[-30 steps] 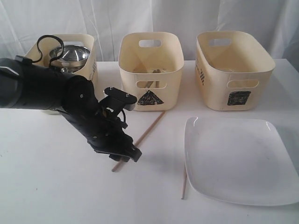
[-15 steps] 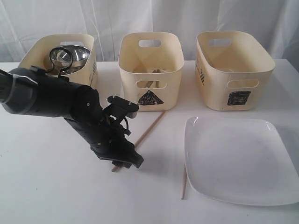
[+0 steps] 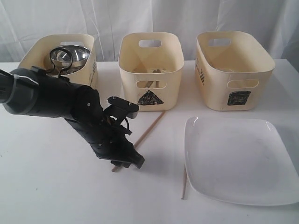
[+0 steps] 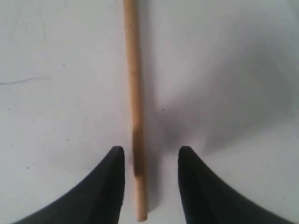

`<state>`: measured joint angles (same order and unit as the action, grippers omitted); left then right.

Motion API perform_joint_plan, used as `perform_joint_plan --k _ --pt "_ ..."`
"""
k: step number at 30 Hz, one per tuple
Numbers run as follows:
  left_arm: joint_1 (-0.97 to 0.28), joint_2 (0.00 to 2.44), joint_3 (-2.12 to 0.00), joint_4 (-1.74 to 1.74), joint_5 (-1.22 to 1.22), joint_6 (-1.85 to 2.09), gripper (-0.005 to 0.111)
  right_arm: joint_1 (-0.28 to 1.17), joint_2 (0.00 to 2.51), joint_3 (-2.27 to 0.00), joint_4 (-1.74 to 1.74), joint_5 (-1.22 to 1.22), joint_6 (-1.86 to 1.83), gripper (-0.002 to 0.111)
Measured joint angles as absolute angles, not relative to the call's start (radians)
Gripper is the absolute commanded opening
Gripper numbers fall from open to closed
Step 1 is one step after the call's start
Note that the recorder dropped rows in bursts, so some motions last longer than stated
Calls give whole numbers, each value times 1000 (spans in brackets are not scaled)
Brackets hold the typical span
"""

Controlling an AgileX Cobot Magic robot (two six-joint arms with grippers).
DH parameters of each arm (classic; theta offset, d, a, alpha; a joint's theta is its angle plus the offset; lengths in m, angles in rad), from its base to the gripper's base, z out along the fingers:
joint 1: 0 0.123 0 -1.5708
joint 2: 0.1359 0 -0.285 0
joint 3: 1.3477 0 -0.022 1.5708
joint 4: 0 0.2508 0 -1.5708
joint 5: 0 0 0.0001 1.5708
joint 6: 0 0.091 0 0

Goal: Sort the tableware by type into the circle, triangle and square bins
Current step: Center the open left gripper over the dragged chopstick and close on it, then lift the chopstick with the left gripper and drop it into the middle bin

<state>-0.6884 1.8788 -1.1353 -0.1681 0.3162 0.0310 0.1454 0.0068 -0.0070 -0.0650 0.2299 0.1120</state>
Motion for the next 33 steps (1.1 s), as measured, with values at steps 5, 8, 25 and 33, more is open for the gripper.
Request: perform_joint_plan --k 5,8,25,33 --pt "-688 1899 -1137 -175 311 33 54 145 7 -7 -65 230 112 0" --pt "-688 1901 -1137 -176 307 33 51 145 7 -7 -65 230 112 0" --pt "-685 1887 -1142 -174 376 78 0 145 7 -7 -65 230 112 0" --pt "-685 1717 -1134 -165 432 80 0 145 7 -7 -65 230 112 0"
